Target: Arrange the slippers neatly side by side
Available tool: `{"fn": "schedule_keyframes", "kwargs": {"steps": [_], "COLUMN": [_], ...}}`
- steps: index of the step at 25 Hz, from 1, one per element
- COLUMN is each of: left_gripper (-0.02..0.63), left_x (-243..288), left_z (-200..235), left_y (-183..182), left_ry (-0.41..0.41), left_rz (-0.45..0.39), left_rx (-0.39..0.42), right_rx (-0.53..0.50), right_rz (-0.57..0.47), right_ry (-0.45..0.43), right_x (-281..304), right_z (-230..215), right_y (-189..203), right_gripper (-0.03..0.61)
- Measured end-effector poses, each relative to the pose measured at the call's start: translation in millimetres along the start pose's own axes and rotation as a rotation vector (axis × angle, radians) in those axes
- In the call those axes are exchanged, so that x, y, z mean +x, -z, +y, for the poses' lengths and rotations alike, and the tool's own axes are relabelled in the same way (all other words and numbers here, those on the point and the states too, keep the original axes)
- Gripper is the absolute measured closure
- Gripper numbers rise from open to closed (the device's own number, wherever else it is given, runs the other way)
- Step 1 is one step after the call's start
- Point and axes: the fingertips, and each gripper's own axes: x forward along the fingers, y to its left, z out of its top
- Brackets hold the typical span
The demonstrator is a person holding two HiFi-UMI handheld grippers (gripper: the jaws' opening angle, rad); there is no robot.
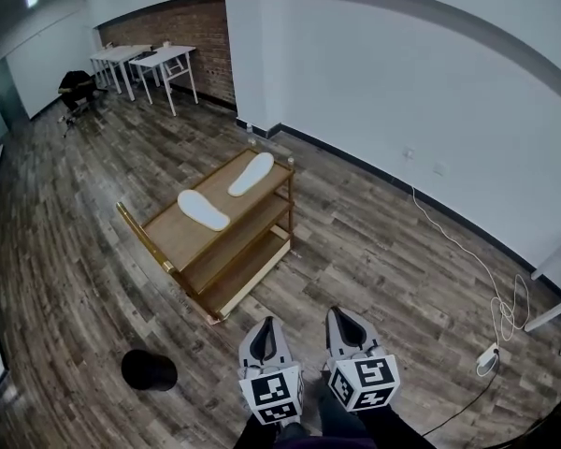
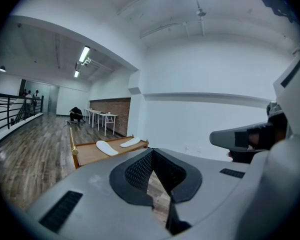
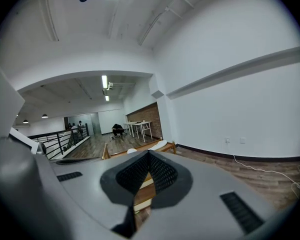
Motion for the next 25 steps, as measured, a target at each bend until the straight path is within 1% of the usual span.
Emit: {"fn": "schedule_keyframes", "kwargs": {"steps": [6,10,15,16,20,25], "left_gripper": [0.612,0.612,0.612,0.612,0.612,0.613], "left_x": [52.1,92.5,136.2,142.0,153.5,157.4], "left_z": [-13.7,-33.1,-66.8,-69.8,-70.9,-52.3], "left_y": [-14.3,-30.1,-46.2,-47.6,-46.4,-39.5], "left_ry": [-0.043,-0.075,-0.056,-0.062,-0.119,-0.196], "left_rz": [-0.006,-0.024,-0.037,-0.038,-0.031,-0.008], "left_rx": [0.009,0.002,-0.012,-0.012,0.004,-0.005], "right_rx": [0.008,0.001,-0.005,-0.004,0.009,0.021], "right_rz": [-0.001,-0.005,-0.011,-0.011,-0.001,0.015], "right_ry": [-0.035,-0.057,-0.093,-0.101,-0.124,-0.166], "right_x": [41.6,67.5,93.3,97.8,111.4,127.8], "right_z": [-39.5,-75.1,-116.9,-122.8,-138.4,-135.8], "right_y": [-19.5,-39.5,-60.6,-62.8,-61.9,-58.3], "right_gripper": [0.58,0.58,0.58,0.58,0.58,0.58]}}
